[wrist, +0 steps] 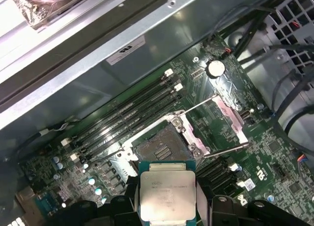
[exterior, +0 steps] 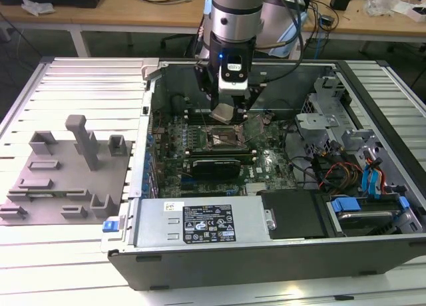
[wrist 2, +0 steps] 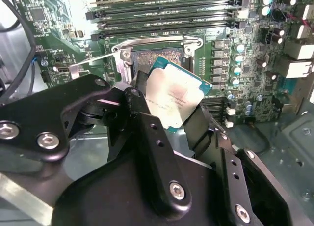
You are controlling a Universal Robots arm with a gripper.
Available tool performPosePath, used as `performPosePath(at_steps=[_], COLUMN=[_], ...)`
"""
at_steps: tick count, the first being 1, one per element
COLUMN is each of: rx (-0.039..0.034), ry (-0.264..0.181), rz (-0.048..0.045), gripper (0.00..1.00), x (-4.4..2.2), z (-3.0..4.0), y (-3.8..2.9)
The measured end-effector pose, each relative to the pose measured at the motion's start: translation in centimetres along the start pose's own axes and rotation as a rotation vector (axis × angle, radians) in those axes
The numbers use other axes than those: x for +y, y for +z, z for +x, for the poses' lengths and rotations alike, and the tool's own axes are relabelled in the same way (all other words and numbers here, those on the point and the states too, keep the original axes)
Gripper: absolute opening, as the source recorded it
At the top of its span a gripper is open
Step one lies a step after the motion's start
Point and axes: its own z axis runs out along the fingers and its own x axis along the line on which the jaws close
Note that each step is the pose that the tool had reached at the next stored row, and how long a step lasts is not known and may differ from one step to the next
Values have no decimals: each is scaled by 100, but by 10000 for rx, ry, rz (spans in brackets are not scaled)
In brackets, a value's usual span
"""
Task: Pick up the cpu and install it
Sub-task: 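Place the cpu into insertion slot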
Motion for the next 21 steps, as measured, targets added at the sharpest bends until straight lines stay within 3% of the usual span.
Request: performPosePath(at_steps=[17, 21], rx=[-40, -58], ry=[1762, 2442], rz=[1, 5], gripper=[55, 55], x=[0, 0], z=[0, 0], y=[0, 0])
